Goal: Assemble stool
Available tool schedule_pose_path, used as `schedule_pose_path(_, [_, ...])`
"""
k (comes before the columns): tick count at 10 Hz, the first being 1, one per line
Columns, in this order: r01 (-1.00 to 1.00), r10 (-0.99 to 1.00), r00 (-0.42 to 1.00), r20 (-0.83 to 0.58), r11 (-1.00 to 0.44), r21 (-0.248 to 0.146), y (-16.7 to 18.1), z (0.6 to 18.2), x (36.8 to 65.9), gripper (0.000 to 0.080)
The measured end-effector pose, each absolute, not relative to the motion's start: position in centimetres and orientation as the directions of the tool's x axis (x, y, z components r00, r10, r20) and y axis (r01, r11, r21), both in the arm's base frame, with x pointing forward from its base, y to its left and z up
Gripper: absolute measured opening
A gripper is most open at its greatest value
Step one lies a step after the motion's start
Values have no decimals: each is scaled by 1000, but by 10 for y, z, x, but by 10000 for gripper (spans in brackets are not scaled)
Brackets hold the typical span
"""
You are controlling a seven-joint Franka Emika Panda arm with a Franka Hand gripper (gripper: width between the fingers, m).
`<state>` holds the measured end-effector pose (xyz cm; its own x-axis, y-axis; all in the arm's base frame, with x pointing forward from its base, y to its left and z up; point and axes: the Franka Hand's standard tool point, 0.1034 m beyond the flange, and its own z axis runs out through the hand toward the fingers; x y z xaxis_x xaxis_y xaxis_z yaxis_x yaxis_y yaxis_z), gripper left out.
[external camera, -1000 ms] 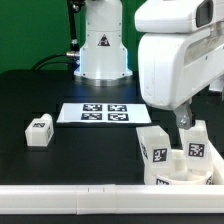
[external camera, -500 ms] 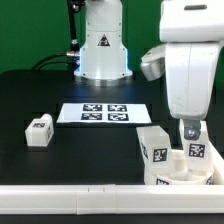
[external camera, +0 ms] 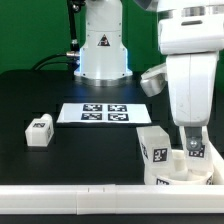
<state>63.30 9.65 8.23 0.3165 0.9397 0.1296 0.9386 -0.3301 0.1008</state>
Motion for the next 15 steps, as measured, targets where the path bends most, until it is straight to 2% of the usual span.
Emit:
schedule_pose_path(2, [934,935,331,126,-343,95,98,82,632,387])
schedule_pose_path(3, [928,929,358,92,-365,73,104,81,627,333])
schedule_pose_path(5, [912,913,408,9,-408,35,116,81,620,333])
schedule_pose_path(8, [744,741,662,-110,-668,-19,121,81,616,333])
schedule_pose_path(9, [761,755,639,-145,-648,-21,124,81,616,334])
schedule_pose_path(11, [758,743,612,-272,-649,-66,130,81,607,334])
schedule_pose_path(12, [759,740,600,-303,-646,-74,131,81,607,334])
schedule_pose_path(13, [755,730,581,-359,-649,-98,134,80,600,334])
schedule_pose_path(15, [732,709,520,-477,-657,-180,124,76,593,334])
